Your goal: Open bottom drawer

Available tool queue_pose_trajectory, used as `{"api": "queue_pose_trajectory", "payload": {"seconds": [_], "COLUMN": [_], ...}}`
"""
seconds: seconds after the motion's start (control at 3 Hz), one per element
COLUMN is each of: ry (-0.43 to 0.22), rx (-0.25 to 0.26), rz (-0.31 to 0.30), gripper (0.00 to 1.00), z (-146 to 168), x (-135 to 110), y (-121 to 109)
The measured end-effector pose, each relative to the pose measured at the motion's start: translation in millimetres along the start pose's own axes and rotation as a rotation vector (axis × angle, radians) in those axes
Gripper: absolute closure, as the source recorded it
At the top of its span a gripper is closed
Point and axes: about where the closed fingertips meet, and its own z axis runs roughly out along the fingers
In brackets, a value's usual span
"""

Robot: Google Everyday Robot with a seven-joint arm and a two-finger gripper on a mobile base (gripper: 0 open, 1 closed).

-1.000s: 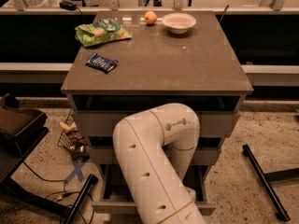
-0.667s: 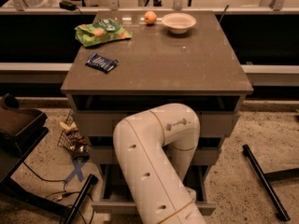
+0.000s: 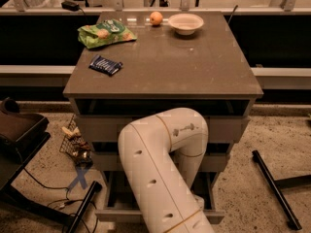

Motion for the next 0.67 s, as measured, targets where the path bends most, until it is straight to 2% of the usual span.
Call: {"api": "queue_pose_trajectory", "payload": {"seconds": [0.33,0.67], "ry": [0.006,0.024], "rx": [0.020,0.074], "rz": [0.004,0.022], "gripper": [0.13,0.36], "z": [-13.0,-50.2], "x": [6.1,27.2], "y": [-3.5,-9.8]}}
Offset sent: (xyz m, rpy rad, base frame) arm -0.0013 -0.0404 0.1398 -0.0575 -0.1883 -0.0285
